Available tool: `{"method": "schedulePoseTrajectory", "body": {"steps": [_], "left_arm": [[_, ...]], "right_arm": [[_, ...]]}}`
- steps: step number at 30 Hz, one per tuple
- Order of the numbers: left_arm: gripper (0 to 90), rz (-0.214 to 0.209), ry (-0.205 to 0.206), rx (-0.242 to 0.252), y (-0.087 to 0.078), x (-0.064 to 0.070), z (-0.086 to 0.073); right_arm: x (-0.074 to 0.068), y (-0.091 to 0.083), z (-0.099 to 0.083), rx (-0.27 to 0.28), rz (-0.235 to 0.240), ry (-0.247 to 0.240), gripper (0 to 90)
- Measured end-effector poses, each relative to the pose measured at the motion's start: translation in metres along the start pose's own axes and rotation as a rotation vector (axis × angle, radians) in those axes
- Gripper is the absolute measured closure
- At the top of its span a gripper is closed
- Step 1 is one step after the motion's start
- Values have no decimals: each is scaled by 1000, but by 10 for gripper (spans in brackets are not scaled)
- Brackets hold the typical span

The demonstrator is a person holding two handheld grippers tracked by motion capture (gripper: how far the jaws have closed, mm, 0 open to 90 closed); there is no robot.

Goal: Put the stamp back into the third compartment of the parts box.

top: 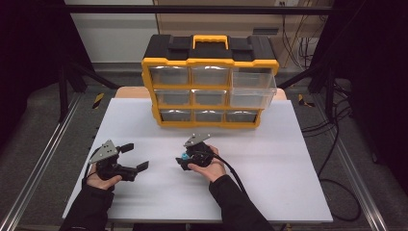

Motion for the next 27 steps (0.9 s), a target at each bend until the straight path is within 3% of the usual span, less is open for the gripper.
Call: {"method": "schedulePoseTrajectory", "body": {"steps": [18, 27], "left_arm": [[27, 0, 1, -1, 0, 0, 0], [27, 1, 1, 0, 0, 0, 0]], "right_arm": [[9, 3, -4, -42, -11, 58, 610], [10, 5, -5, -55, 7, 85, 676]]}}
Point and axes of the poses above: each handheld gripper's, and its own axes: y roughly forward along the jaws, z roughly out of its top, x roughly to its right, the point moved 7 cm from there along y, roughly forward along the jaws, and after that the axes turned 3 degrees about z, right-handed, at the moved point
